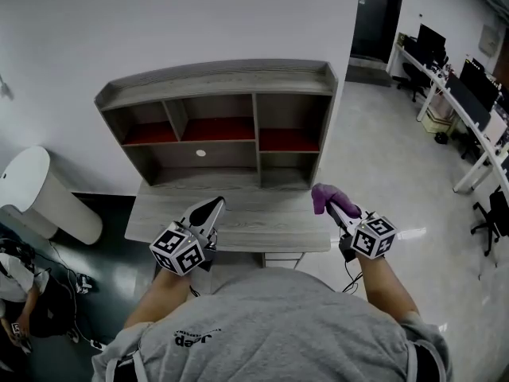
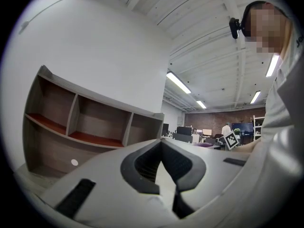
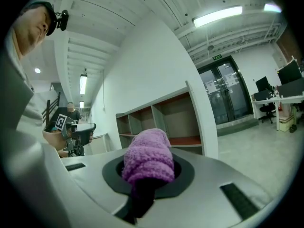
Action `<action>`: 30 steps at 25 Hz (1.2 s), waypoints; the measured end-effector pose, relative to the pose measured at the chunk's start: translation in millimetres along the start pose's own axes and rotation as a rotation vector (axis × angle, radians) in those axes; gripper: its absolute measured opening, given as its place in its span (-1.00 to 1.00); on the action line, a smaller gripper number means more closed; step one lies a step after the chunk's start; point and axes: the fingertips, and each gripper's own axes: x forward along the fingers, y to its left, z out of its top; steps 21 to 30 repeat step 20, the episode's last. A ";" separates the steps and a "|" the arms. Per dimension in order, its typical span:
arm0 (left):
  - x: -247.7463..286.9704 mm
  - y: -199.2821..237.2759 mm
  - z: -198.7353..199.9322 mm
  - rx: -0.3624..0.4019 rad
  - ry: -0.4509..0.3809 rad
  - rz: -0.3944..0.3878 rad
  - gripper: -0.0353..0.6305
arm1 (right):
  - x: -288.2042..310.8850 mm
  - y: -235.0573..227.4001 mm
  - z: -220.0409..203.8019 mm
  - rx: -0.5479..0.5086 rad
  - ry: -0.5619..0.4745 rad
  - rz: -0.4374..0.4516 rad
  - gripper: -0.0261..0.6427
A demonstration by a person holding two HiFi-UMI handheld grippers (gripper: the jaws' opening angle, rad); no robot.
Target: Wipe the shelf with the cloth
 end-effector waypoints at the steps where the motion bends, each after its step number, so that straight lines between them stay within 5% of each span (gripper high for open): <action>1: 1.9 1.4 1.1 -0.003 -0.001 -0.005 -0.82 | 1.5 1.0 -1.0 -0.001 0.002 -0.003 -0.74; 30: 13.7 -1.7 -0.7 -0.034 -0.001 -0.039 -0.82 | 0.6 -0.1 -10.3 -0.026 0.039 0.005 -0.74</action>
